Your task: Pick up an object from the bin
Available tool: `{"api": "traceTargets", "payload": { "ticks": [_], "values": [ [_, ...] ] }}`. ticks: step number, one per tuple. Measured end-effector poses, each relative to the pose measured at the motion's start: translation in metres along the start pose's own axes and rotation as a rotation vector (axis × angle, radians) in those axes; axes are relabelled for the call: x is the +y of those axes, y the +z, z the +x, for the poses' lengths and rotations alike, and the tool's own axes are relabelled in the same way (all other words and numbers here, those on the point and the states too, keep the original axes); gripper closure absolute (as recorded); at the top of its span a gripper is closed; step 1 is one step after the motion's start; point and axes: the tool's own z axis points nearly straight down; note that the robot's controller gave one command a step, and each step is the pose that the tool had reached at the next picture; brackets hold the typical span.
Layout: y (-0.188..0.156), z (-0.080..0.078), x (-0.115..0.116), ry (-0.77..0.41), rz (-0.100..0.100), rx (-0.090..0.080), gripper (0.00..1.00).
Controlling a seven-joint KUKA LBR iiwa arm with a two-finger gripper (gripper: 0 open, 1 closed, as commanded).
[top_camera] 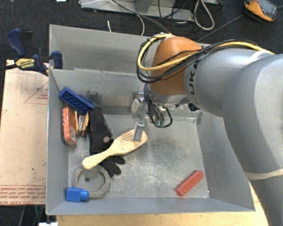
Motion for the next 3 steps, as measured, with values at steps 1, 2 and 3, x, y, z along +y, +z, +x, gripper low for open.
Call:
{"api": "traceTargets", "payload": {
  "ticks": [1, 2, 3],
  "values": [
    [0.006, 0.01, 0.033, -0.061, -0.001, -0.004, 0.0],
    [-0.005, 0.035, 0.02, 0.053, -0.004, -0.006, 0.0],
    [-0.005, 0.134, 0.011, -0.092, -0.002, -0.003, 1.0]
  ]
}}
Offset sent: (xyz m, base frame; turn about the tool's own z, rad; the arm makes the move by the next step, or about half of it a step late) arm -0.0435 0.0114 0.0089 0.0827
